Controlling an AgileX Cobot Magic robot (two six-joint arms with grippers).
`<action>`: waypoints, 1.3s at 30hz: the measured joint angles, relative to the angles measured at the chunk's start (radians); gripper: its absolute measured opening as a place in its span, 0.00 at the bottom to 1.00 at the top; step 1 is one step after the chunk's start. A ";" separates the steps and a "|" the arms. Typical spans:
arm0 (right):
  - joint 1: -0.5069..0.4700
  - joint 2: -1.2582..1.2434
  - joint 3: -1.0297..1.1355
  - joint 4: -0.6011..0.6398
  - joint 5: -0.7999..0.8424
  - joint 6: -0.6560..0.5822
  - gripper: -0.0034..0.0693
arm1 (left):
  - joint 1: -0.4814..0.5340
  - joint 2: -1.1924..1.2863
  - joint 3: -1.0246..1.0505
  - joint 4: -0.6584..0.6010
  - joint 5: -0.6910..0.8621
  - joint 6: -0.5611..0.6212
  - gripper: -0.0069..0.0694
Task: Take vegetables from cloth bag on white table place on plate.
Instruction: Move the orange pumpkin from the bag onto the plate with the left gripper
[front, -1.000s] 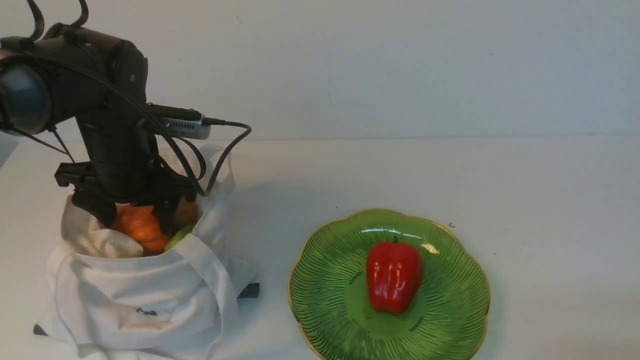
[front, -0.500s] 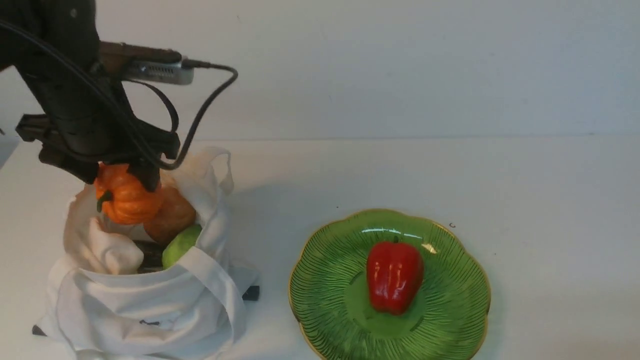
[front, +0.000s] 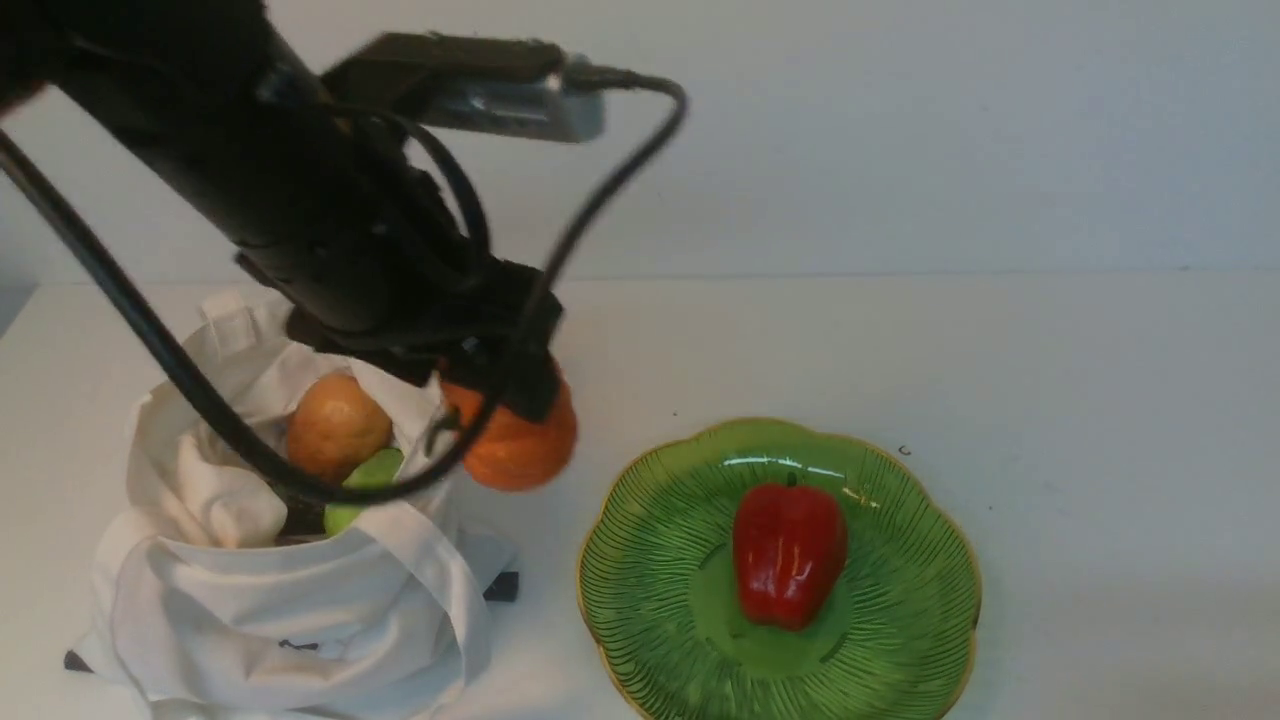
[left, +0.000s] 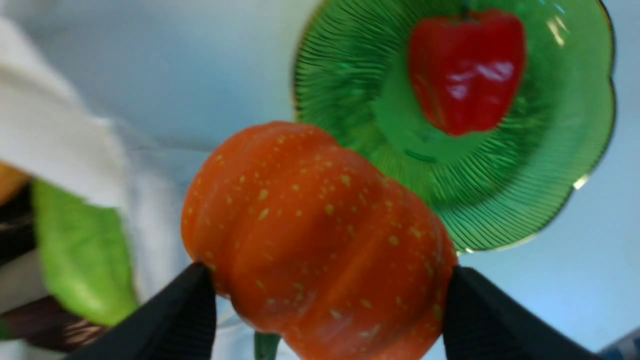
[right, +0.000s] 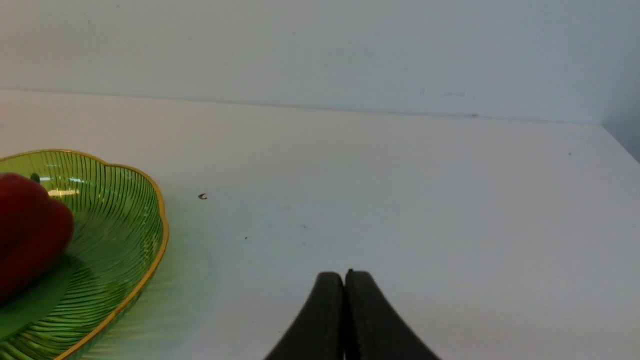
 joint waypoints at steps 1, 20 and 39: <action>0.000 0.000 0.000 0.000 0.000 0.000 0.03 | -0.017 0.005 0.000 0.001 -0.001 0.002 0.78; 0.000 0.000 0.000 0.000 0.000 0.000 0.03 | -0.215 0.344 -0.006 0.178 -0.168 -0.004 0.78; 0.000 0.000 0.000 -0.001 0.000 0.000 0.03 | -0.215 0.268 -0.309 0.245 -0.006 -0.004 0.42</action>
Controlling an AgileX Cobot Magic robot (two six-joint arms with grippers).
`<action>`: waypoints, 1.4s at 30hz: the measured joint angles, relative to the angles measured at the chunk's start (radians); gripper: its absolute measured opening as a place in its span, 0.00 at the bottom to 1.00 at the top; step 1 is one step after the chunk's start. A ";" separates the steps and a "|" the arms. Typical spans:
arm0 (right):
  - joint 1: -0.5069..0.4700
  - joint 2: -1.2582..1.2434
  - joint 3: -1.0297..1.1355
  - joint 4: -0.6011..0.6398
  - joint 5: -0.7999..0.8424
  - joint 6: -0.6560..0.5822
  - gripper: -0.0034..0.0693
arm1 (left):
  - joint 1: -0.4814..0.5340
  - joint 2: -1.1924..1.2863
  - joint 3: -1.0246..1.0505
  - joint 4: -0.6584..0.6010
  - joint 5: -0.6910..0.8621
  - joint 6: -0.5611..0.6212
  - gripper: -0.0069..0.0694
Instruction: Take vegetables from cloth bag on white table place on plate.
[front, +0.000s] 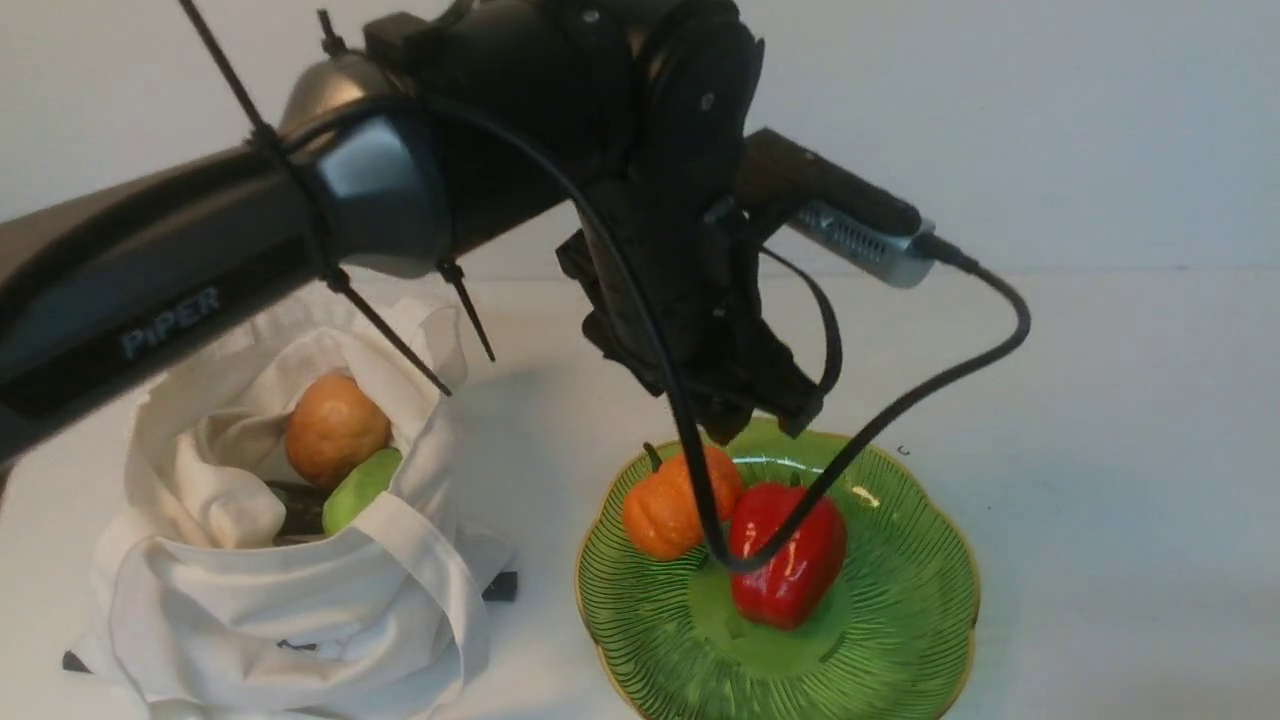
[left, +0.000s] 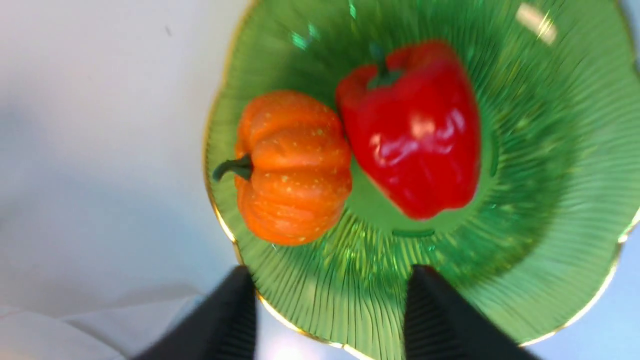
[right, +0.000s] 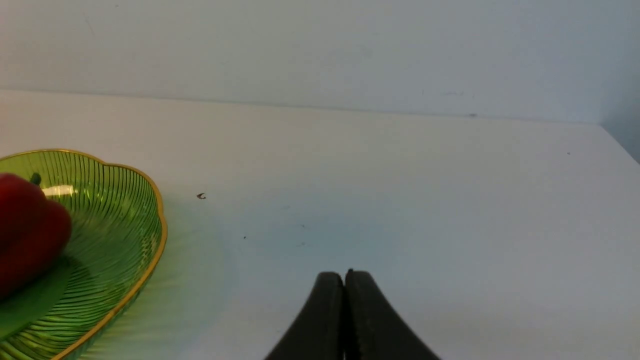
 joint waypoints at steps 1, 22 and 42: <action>0.000 0.000 0.000 0.000 0.000 0.000 0.03 | 0.000 -0.005 -0.001 0.002 0.000 0.000 0.41; 0.000 0.000 0.000 0.000 0.000 0.000 0.03 | 0.000 -0.851 0.126 0.265 0.029 -0.171 0.08; 0.000 0.000 0.000 0.000 0.000 0.000 0.03 | 0.000 -1.519 0.989 0.337 -0.525 -0.401 0.08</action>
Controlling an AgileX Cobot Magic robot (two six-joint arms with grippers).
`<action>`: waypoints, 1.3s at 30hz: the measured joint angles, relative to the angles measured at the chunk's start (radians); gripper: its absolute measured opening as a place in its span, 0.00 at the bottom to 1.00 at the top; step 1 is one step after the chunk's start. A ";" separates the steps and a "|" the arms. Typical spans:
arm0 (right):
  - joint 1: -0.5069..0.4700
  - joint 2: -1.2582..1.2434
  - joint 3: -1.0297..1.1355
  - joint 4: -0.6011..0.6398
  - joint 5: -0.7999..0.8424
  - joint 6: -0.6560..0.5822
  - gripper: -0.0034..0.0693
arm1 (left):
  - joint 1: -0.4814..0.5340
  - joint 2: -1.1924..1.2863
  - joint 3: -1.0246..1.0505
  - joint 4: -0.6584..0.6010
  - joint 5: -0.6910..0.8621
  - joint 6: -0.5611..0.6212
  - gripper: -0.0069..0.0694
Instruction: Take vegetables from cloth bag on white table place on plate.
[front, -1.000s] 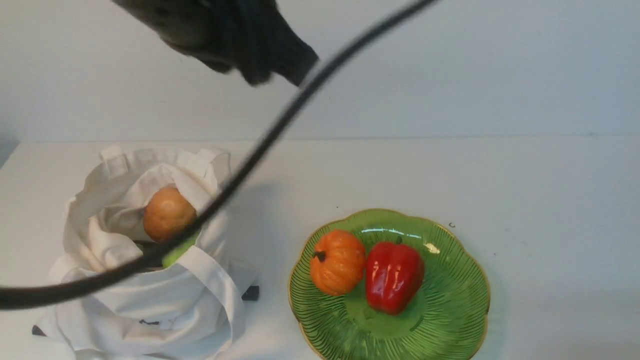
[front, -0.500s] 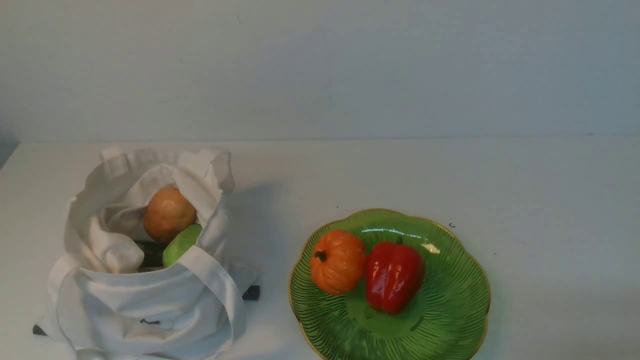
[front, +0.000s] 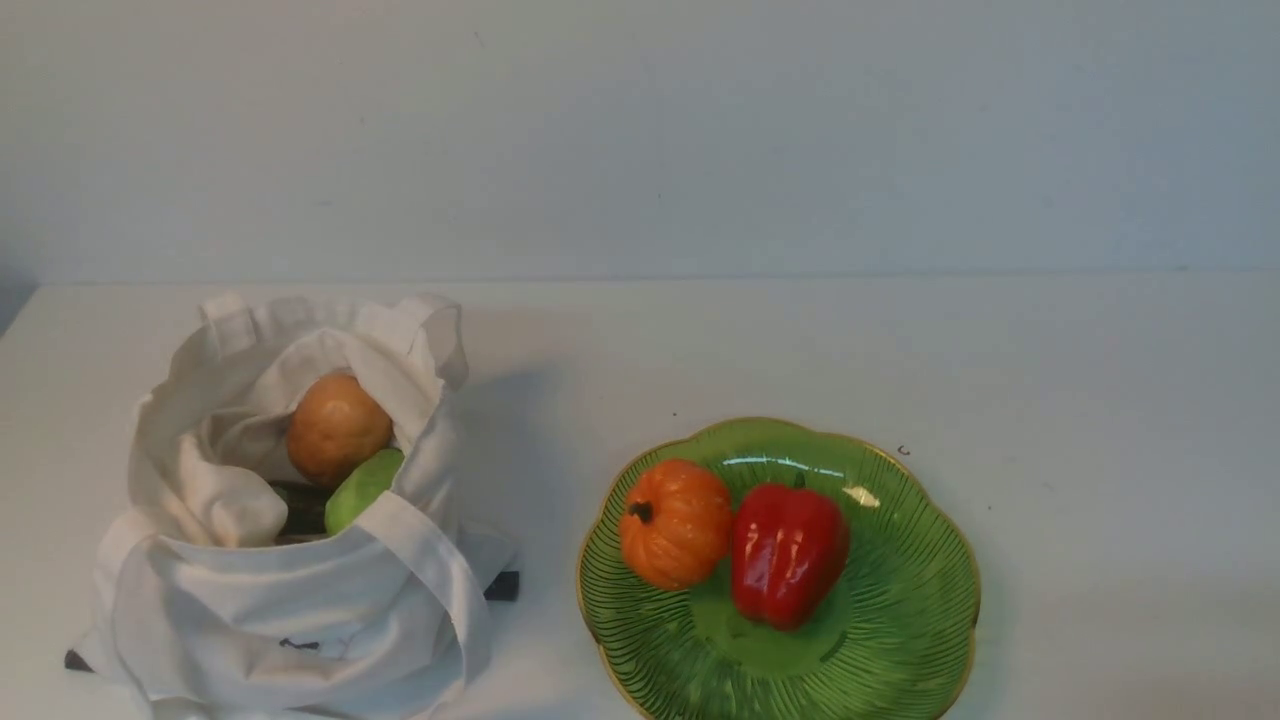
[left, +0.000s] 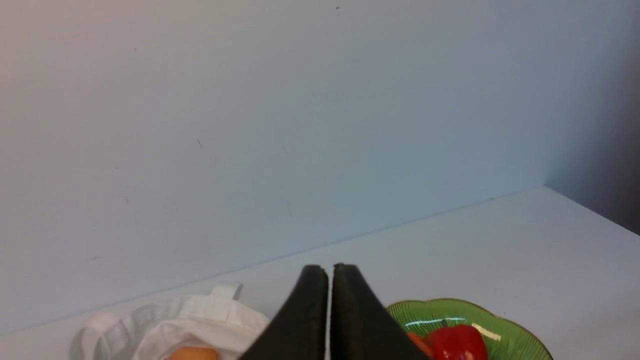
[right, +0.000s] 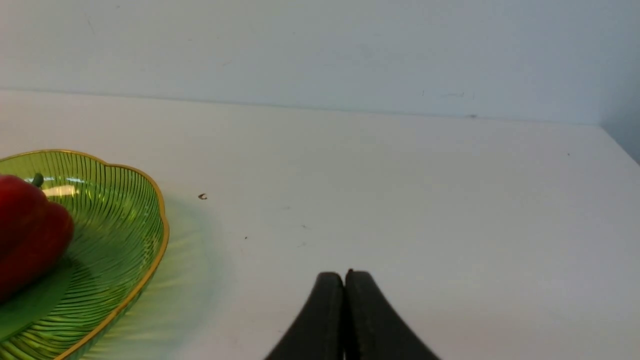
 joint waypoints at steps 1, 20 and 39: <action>0.000 0.000 0.000 0.000 0.000 0.000 0.03 | 0.000 -0.007 0.006 0.004 -0.001 0.000 0.08; 0.000 0.000 0.000 0.000 0.000 0.000 0.03 | 0.157 -0.240 0.281 -0.030 0.024 0.057 0.08; 0.000 0.000 0.000 0.001 0.001 0.000 0.03 | 0.604 -0.325 0.825 -0.361 -0.404 0.391 0.08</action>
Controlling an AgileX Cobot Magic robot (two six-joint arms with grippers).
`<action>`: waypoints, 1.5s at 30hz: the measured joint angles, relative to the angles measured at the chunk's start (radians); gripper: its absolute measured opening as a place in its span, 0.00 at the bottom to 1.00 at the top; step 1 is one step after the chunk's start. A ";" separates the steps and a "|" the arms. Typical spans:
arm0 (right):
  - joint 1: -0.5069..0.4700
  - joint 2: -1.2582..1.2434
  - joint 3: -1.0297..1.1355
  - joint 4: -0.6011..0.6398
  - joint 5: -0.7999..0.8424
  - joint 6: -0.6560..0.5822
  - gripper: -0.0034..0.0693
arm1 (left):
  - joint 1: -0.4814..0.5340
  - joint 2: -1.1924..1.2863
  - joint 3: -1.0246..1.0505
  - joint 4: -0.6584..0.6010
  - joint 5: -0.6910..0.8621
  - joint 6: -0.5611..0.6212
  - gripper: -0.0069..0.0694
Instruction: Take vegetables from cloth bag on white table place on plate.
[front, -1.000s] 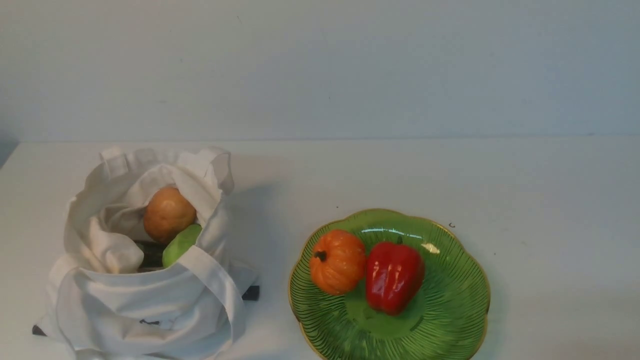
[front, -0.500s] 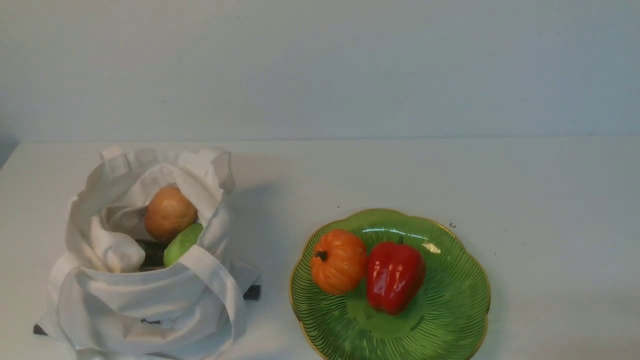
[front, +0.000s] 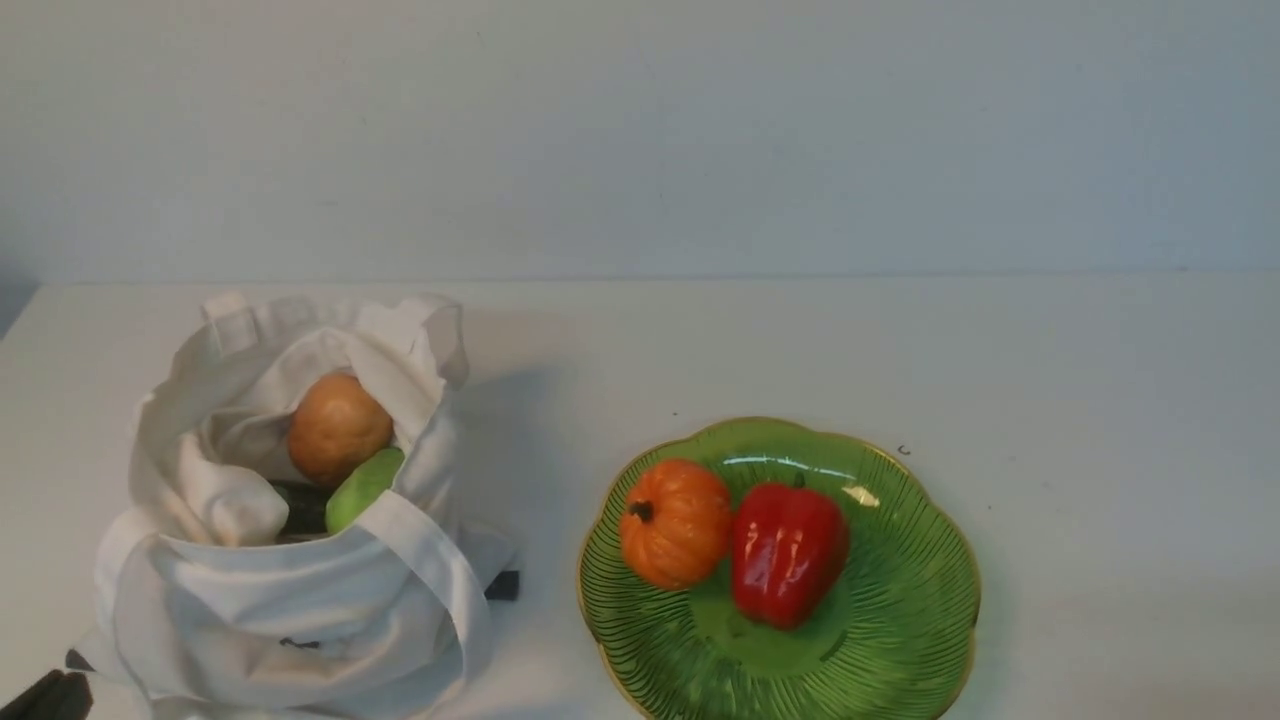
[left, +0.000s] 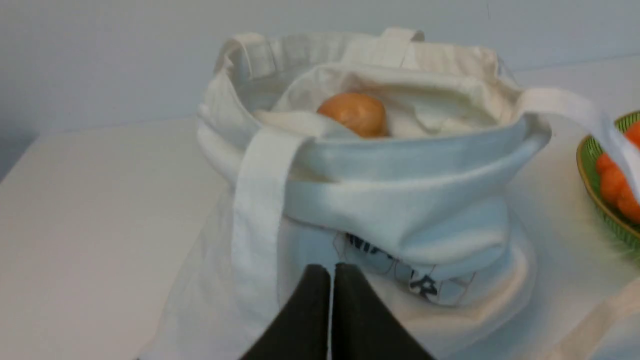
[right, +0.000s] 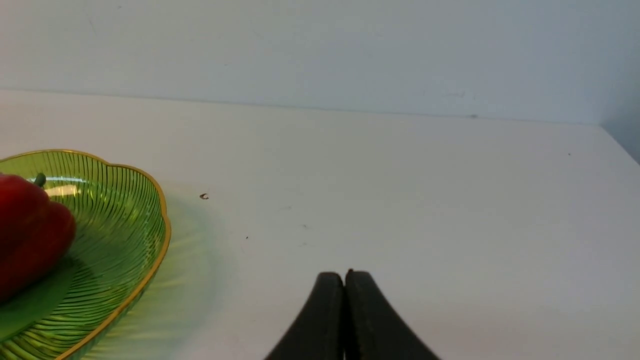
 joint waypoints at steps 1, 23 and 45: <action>0.000 0.000 0.000 0.000 0.000 0.000 0.03 | 0.000 0.000 0.007 -0.001 0.004 0.000 0.08; 0.000 0.000 0.000 0.000 0.000 0.000 0.03 | 0.004 0.000 0.010 -0.030 0.068 0.009 0.08; 0.000 0.000 0.000 0.000 0.000 0.000 0.03 | 0.004 0.000 0.010 -0.030 0.068 0.010 0.08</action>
